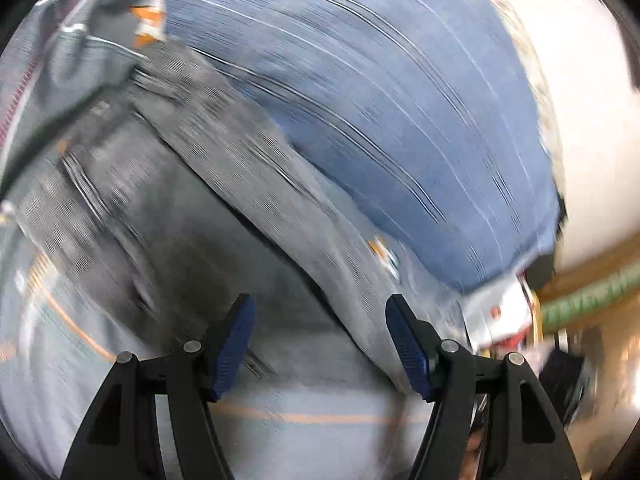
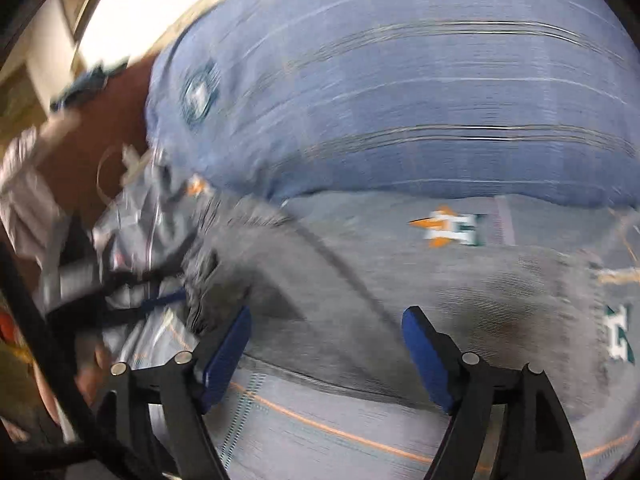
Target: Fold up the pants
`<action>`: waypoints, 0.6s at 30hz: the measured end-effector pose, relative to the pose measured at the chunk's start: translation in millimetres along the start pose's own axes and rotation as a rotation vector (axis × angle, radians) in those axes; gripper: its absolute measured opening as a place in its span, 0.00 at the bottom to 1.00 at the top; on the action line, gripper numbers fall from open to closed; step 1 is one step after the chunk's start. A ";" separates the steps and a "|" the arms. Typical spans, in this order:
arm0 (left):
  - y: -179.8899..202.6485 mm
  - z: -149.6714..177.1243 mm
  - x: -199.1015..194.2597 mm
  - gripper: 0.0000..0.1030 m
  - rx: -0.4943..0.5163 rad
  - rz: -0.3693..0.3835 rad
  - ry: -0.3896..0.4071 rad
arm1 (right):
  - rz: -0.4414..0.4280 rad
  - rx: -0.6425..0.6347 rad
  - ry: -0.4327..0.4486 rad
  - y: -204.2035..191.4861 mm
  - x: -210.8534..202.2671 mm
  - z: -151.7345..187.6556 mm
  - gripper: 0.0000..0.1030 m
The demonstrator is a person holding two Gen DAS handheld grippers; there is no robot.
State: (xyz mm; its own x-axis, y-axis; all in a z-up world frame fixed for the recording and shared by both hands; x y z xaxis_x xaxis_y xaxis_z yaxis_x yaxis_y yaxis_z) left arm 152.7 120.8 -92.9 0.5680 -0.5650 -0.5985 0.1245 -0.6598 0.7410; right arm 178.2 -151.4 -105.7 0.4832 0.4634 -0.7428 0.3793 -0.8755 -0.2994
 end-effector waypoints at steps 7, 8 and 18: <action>-72.1 -74.4 26.9 0.66 -0.193 0.054 -0.110 | 0.144 -0.292 -0.062 -99.0 86.9 -17.2 0.78; -85.1 -79.7 24.4 0.66 -0.229 0.055 -0.094 | 0.167 -0.346 -0.062 -112.3 98.9 -20.7 0.78; -109.0 -89.7 15.6 0.66 -0.342 0.075 -0.079 | 0.254 -0.540 -0.090 -152.9 175.4 -26.8 0.48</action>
State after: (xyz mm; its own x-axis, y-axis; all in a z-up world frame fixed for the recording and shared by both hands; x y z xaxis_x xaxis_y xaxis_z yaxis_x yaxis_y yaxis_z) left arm 220.9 228.3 -155.7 0.5233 -0.6508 -0.5501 0.3570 -0.4187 0.8350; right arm 226.0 67.4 -174.1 0.5515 0.2145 -0.8061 0.6189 -0.7531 0.2230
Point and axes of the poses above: each gripper's, at about its wrist camera, not at the fingertips, and x roughly the way its jaws point, y to its right, z to its underside, the point moved 8 cm from there along x, roughly the way its jaws point, and after that the axes turned 5 degrees about z, right-handed, at the moved point
